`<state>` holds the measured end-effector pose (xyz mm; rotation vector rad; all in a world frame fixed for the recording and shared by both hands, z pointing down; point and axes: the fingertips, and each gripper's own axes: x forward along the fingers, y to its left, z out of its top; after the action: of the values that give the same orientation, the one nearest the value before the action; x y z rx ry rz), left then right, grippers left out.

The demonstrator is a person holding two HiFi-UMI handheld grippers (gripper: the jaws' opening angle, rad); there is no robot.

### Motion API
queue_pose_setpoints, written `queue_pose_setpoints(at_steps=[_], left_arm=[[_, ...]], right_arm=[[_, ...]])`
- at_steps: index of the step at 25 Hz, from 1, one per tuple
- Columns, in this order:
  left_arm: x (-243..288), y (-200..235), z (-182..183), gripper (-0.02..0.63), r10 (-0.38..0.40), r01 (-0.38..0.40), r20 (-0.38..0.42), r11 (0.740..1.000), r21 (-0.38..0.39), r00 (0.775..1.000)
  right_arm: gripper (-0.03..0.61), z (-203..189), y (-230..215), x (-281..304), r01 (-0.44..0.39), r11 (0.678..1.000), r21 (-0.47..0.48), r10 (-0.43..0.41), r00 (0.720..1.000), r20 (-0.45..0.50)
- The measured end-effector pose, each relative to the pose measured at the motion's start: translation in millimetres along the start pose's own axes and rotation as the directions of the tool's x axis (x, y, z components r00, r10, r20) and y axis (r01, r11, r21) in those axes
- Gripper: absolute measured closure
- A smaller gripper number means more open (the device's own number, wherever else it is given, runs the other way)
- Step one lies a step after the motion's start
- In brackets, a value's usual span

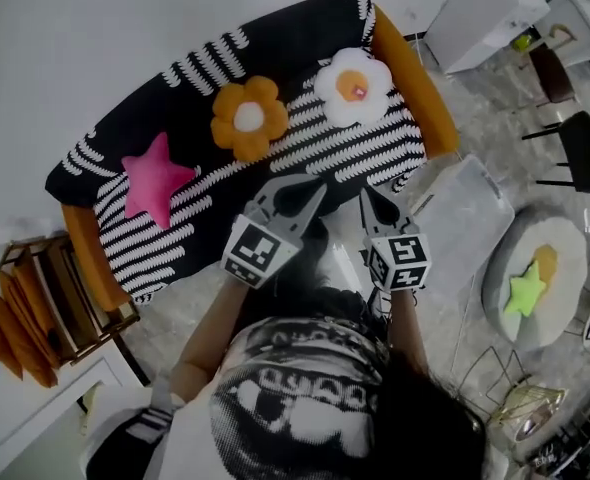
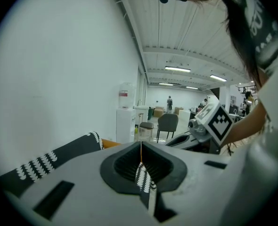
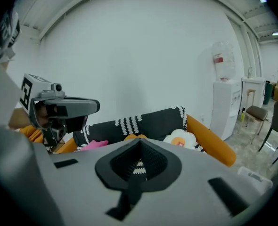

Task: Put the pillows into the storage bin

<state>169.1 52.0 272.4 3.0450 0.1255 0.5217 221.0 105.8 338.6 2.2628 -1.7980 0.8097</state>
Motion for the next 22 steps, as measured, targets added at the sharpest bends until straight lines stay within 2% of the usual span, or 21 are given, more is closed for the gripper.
queue_pose_setpoints(at_steps=[4,9,16,19,22], left_arm=[[25,36,-12,0.607,-0.022,0.022,-0.025,1.0,-0.011,0.999],[52,74,-29,0.607,-0.065,0.066,-0.057,0.998,0.016,0.996],[85,98,-57,0.607,-0.088,0.09,-0.059,0.995,0.033,0.994],[101,107,-75,0.607,-0.074,0.076,-0.073,0.997,0.027,0.995],[111,111,-91,0.607,-0.05,0.053,-0.098,0.998,0.023,0.994]], right_arm=[[0.577,-1,-23,42,0.012,1.0,0.027,-0.01,0.999,-0.044],[0.577,-4,-50,90,0.029,0.998,0.053,-0.025,0.996,-0.083],[0.577,-36,-89,136,0.051,0.993,0.111,-0.034,0.988,-0.151],[0.577,-51,-111,160,0.054,0.984,0.167,-0.026,0.986,-0.167],[0.578,-69,-128,184,0.029,0.961,0.275,0.019,0.985,-0.17]])
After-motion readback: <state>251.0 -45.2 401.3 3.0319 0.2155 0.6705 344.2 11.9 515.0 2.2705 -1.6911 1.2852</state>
